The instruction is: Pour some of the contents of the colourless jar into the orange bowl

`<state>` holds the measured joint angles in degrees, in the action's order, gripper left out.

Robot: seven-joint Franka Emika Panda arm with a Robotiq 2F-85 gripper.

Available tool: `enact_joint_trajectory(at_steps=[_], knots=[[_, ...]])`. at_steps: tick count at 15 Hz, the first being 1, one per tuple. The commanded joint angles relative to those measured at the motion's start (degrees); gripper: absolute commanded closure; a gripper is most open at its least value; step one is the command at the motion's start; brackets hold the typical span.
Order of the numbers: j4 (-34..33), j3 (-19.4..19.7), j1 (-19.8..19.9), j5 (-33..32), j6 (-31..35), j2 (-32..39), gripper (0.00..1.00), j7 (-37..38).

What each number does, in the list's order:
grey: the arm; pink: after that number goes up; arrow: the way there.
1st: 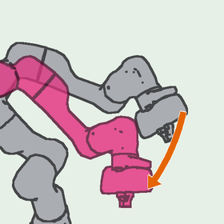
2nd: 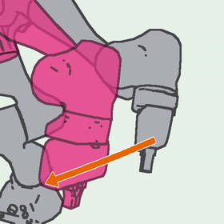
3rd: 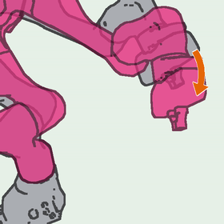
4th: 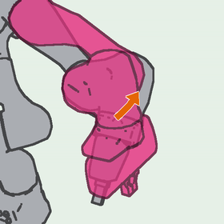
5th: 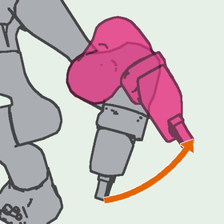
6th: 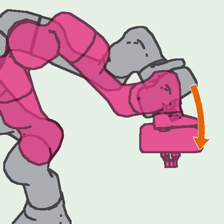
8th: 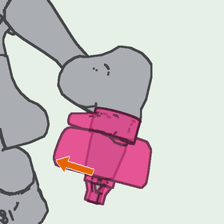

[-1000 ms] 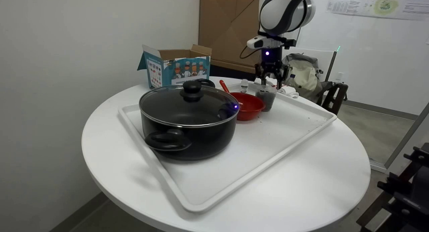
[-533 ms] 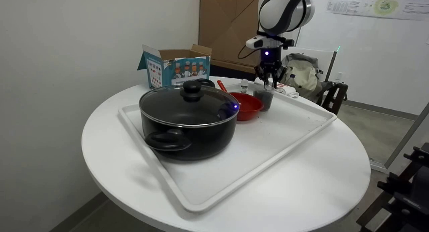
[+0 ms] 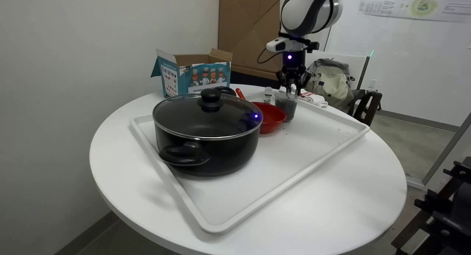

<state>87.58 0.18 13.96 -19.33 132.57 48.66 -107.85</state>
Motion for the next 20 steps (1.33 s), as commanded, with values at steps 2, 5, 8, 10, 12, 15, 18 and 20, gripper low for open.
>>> enact_joint_trajectory(at_steps=[2,5,8,10,12,15,18,20], knots=[[1.6,2.7,-3.4,-1.8,-1.2,-5.0,0.87,0.9],[2.3,4.9,-6.0,-4.3,-1.5,-8.7,0.88,3.0],[3.3,8.0,-10.7,-11.6,-3.1,-12.1,0.87,6.7],[5.0,9.0,-13.7,-17.0,-4.6,-14.3,0.88,9.2],[7.0,8.8,-16.5,-23.0,-6.4,-15.9,0.88,12.5],[10.1,7.0,-19.8,-31.5,-9.2,-16.8,0.88,18.7],[12.2,5.3,-21.9,-38.2,-11.9,-16.1,0.88,27.5],[13.4,4.5,-22.8,-42.6,-13.1,-15.9,0.88,35.2]])
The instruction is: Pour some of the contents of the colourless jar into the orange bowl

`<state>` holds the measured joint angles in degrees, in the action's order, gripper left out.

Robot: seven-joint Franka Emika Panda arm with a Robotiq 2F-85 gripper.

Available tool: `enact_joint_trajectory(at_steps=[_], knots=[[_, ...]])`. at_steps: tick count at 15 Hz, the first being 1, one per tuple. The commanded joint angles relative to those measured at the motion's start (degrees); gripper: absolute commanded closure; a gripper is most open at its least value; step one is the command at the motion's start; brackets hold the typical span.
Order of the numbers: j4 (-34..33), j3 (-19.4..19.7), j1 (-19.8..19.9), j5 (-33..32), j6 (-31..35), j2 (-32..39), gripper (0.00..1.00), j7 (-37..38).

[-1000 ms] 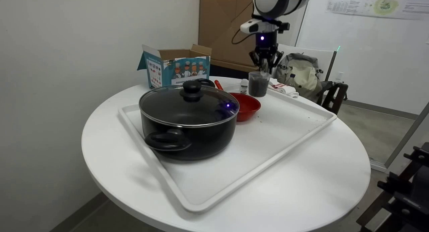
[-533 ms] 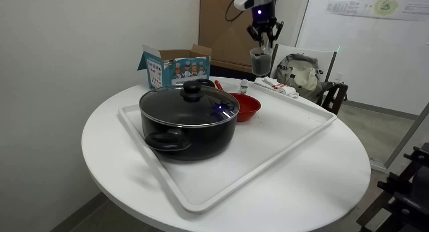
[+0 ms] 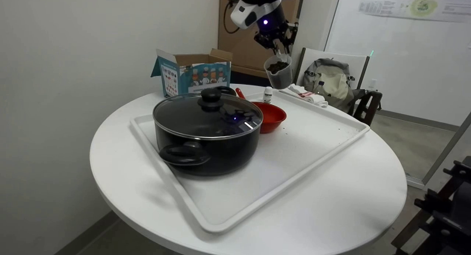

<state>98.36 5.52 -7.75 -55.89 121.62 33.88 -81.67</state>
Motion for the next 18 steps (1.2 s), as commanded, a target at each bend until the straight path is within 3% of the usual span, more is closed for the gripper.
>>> enact_joint_trajectory(at_steps=[1,7,18], knots=[[3.2,-1.2,-1.4,-8.2,-2.6,-1.1,0.88,13.1],[5.4,-3.4,-1.7,-19.7,-7.1,-1.1,0.88,31.2],[11.3,-7.9,-3.5,-40.6,-14.7,-0.5,0.88,41.2]])
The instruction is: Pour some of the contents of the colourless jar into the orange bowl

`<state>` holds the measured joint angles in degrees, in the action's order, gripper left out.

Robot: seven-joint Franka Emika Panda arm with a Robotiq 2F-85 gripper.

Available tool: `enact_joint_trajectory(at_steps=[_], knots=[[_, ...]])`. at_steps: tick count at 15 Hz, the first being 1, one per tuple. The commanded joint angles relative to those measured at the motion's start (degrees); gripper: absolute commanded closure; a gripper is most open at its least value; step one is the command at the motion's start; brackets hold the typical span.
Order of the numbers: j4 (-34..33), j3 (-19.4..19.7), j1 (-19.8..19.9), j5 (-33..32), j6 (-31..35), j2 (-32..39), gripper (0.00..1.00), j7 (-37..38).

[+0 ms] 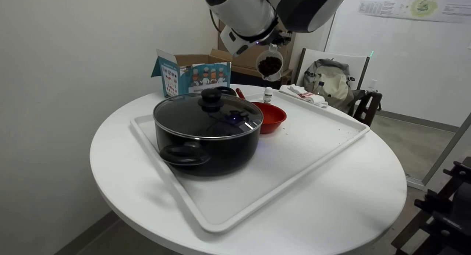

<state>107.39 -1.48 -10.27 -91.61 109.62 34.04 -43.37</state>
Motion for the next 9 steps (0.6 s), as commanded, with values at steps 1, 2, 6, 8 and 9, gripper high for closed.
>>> enact_joint_trajectory(at_steps=[1,2,6,8,9], knots=[[2.7,-1.2,-1.1,-6.0,-3.1,-0.6,0.88,3.5],[3.2,-1.5,-1.1,-6.9,-3.4,-0.6,0.88,4.0],[4.7,-2.1,-0.8,-8.9,-4.6,-0.6,0.88,5.3],[5.2,-2.1,-0.6,-9.4,-4.9,-0.7,0.88,5.5],[5.3,-2.2,-0.4,-9.5,-5.0,-0.7,0.88,5.5]])
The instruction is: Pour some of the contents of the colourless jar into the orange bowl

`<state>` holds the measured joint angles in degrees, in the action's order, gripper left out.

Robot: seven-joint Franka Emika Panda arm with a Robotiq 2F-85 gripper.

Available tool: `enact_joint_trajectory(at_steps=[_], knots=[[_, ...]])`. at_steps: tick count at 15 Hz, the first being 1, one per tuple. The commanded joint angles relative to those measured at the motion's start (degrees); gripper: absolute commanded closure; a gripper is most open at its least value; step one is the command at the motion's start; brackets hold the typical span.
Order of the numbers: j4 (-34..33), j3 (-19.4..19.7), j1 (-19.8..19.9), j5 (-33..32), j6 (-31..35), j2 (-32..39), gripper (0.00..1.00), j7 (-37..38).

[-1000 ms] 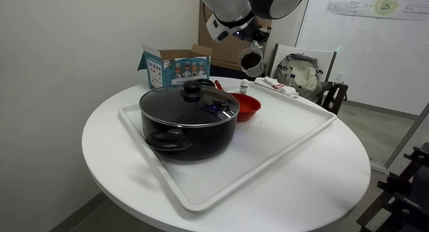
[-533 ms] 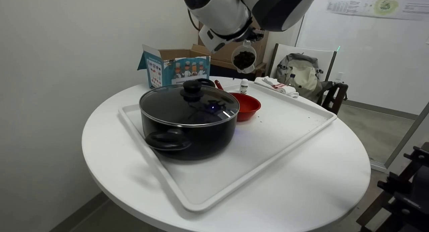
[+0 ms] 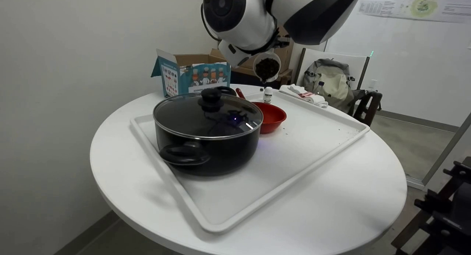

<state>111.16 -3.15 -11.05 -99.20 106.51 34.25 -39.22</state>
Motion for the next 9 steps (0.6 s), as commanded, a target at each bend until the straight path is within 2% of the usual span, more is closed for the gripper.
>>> enact_joint_trajectory(at_steps=[1,9], knots=[[1.5,-0.5,0.4,-1.9,-2.0,-0.9,0.88,1.4],[2.4,-0.7,0.4,-4.4,-3.0,-0.9,0.88,1.8]])
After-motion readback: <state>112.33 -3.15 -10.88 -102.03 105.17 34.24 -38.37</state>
